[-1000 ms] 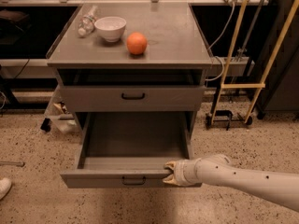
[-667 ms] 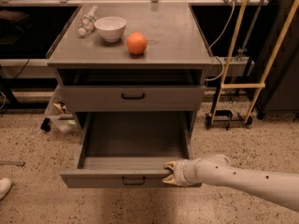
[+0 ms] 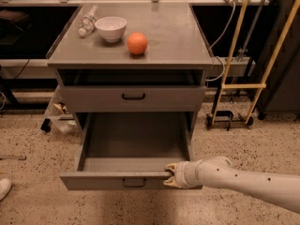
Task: Open middle drawer
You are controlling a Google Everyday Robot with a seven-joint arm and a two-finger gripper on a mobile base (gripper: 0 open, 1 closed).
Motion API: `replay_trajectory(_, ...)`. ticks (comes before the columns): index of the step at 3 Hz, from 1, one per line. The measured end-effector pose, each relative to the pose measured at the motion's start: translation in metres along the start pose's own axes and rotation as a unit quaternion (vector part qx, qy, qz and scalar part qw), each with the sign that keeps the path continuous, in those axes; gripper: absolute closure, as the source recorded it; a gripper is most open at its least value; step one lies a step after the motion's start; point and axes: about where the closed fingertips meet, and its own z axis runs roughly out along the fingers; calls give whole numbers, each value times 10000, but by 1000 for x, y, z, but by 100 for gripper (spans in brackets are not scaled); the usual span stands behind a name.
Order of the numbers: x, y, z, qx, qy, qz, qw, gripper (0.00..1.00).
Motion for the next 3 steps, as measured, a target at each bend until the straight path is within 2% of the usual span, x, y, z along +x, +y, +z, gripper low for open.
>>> replay_trajectory(3,2,15,-5,-9,3,10,10000,100)
